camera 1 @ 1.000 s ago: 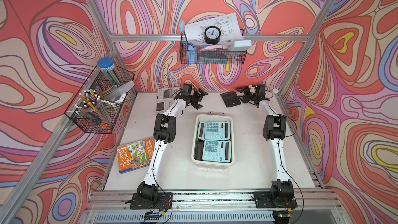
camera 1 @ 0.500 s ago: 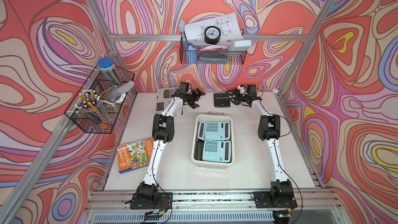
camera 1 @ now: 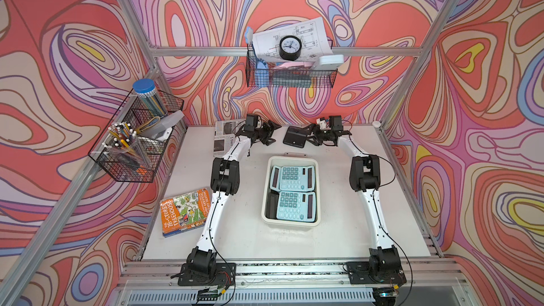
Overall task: Put the calculator in the storage box
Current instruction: Adjust the calculator at the center of the board, then pick up the calculator at the center of the board.
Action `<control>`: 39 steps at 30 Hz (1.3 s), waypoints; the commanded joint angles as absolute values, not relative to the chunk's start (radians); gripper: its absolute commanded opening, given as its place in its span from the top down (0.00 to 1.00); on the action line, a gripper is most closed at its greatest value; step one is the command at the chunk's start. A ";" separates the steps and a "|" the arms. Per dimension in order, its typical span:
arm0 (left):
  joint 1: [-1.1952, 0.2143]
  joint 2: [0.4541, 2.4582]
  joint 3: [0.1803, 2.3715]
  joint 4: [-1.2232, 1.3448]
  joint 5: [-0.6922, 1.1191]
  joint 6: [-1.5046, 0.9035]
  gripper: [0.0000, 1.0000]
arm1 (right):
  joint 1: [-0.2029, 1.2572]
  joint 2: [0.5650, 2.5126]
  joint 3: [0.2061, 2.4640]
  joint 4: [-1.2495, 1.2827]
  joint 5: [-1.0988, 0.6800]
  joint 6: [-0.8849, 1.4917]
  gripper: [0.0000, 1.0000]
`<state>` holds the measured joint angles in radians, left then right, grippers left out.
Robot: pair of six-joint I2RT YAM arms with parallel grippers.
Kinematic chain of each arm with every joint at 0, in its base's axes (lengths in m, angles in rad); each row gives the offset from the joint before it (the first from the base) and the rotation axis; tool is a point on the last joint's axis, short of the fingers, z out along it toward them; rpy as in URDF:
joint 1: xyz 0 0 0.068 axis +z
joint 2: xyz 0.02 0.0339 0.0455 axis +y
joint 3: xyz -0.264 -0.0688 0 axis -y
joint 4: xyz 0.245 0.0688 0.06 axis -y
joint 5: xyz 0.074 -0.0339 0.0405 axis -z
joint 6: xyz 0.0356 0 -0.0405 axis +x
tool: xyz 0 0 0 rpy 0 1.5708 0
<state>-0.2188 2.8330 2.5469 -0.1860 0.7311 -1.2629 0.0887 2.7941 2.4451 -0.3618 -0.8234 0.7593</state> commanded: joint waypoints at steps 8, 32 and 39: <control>-0.266 2.911 2.569 -0.209 0.765 -1.284 0.28 | 0.137 2.835 2.364 -0.504 -0.783 0.777 0.29; -0.259 2.741 2.410 -0.301 0.811 -1.163 0.35 | 0.149 2.661 2.091 -0.146 -0.799 0.963 0.76; -0.255 2.585 2.283 -0.298 0.745 -1.173 0.21 | 0.150 2.553 2.004 -0.126 -0.785 0.938 0.88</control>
